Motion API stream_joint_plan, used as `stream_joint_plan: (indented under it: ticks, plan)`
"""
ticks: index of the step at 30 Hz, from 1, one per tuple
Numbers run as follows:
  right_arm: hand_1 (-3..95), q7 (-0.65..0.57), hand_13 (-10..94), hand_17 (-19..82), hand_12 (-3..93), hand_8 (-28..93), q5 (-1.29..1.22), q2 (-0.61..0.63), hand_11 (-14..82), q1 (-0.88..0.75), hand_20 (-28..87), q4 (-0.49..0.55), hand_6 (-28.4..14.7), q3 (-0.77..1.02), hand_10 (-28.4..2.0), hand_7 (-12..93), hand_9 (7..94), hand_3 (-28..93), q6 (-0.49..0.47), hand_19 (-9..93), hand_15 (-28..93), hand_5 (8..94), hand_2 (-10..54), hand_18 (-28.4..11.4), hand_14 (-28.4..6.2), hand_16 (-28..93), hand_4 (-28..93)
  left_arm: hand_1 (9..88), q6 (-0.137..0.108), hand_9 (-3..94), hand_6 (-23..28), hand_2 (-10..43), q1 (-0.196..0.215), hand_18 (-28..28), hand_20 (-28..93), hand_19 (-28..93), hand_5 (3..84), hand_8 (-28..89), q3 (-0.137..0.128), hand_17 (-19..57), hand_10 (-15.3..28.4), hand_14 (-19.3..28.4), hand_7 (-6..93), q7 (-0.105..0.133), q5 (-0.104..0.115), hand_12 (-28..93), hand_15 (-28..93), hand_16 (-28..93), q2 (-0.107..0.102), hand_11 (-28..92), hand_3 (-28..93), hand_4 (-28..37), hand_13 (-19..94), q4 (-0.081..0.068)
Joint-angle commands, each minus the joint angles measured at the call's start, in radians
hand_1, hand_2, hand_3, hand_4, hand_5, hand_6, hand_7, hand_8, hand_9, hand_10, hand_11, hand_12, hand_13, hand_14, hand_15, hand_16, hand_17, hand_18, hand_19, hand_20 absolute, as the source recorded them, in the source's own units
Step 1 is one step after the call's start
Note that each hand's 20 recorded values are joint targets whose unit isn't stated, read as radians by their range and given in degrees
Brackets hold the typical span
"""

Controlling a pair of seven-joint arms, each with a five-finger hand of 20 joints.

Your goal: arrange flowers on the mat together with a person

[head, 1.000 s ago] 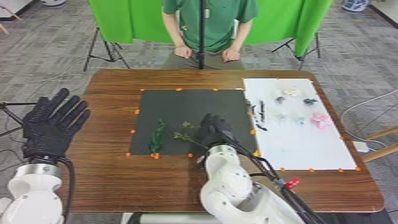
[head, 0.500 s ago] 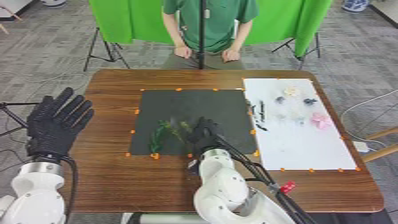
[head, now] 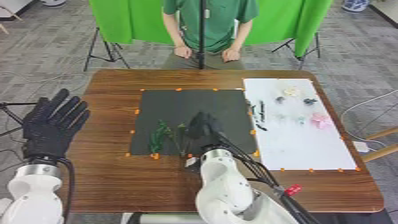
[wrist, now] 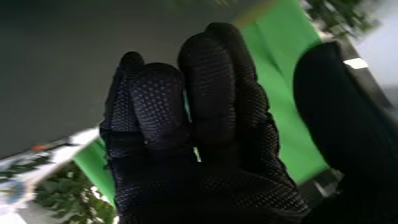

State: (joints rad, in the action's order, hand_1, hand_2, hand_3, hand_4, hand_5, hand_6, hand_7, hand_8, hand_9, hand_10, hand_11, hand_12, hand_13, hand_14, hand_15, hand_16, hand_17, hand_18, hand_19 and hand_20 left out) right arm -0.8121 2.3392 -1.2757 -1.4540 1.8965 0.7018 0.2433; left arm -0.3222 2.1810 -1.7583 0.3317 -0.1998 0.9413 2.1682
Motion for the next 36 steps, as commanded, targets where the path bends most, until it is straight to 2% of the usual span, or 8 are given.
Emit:
stream_joint_plan:
  ticks: [1,3,5,8,13,24,29,36]
  plan:
    - [26.8,0.204,44,14,35.8,-12,-0.185,0.038,46.7,-0.039,31,0.142,-2.4,0.154,-20.9,24,59.3,73,-0.509,72,72,64.1,10.2,-26.2,-22.7,37,-17,31.5,0.014,37.9,8.5,10.7,0.018,17.1,11,39,41.7,-11,0.005,-3.8,17.0,16.6,18.1,0.010,0.005,12,41,-7,0.015,28,71,-28.3,28,-0.004]
    - [24.6,0.207,34,11,33.3,-11,-0.139,0.033,40.3,-0.032,32,0.134,-2.3,0.142,-23.8,22,48.7,72,-0.532,71,71,60.4,10.7,-26.6,-25.1,34,-17,31.5,0.015,37.9,8.5,10.8,0.009,17.1,11,39,41.8,-11,0.013,-3.8,17.1,16.7,18.1,0.004,0.000,12,42,-7,0.013,28,71,-28.3,28,-0.006]
    - [23.3,0.184,29,11,28.6,-11,-0.159,0.022,30.6,-0.034,32,0.132,-2.5,0.143,-24.7,21,43.7,71,-0.550,71,70,58.9,10.9,-26.9,-25.8,32,-17,31.4,0.016,37.9,8.5,10.8,0.007,17.1,11,39,41.8,-11,0.016,-3.8,17.1,16.7,18.2,0.003,0.003,12,42,-7,0.010,28,71,-28.3,28,-0.007]
    - [22.7,0.176,28,11,25.1,-11,-0.189,0.003,23.6,-0.038,33,0.127,-2.7,0.162,-25.3,20,43.1,70,-0.611,72,69,58.8,10.9,-27.0,-26.3,30,-16,31.4,0.013,37.8,8.5,10.9,0.003,17.1,11,39,41.8,-11,0.019,-3.8,17.1,16.7,18.2,-0.003,0.001,12,42,-7,0.007,28,71,-28.3,28,-0.008]
    - [22.1,0.171,28,10,23.5,-11,-0.158,-0.006,20.4,-0.040,34,0.118,-2.2,0.156,-25.8,18,44.0,68,-0.636,72,69,58.1,10.8,-27.2,-26.9,29,-16,31.3,0.012,37.9,8.5,11.1,-0.001,17.0,11,39,41.8,-11,0.022,-3.8,17.1,16.8,18.1,-0.011,-0.001,12,42,-7,0.007,28,71,-28.3,28,-0.012]
    - [21.8,0.175,26,8,23.6,-11,-0.102,-0.041,18.7,-0.037,34,0.088,-1.5,0.143,-26.2,15,42.4,66,-0.782,70,68,56.1,10.7,-27.8,-27.4,29,-17,31.2,0.016,37.8,8.5,11.2,-0.011,17.0,11,39,41.8,-11,0.037,-3.8,17.1,16.7,18.1,-0.028,-0.006,12,42,-7,0.011,28,71,-28.3,28,-0.018]
    - [21.6,0.128,25,8,27.0,-10,-0.106,-0.045,25.2,-0.030,34,0.081,-3.1,0.139,-26.8,13,40.6,66,-0.795,71,70,57.1,11.3,-28.1,-28.1,31,-17,31.2,0.015,37.9,8.5,11.2,-0.008,17.0,11,39,41.8,-11,0.037,-3.8,17.1,16.7,18.0,-0.018,0.001,12,42,-7,0.006,28,71,-28.3,28,-0.018]
    - [20.7,0.105,25,9,27.3,-10,-0.116,-0.040,27.0,-0.030,35,0.082,-5.7,0.141,-27.8,11,40.8,65,-0.772,72,71,57.5,11.8,-28.3,-28.3,31,-16,31.1,0.014,37.9,8.5,11.2,0.004,17.0,11,39,41.8,-11,0.028,-3.8,17.1,16.8,17.9,-0.007,0.002,12,42,-7,0.008,28,71,-28.3,28,-0.013]
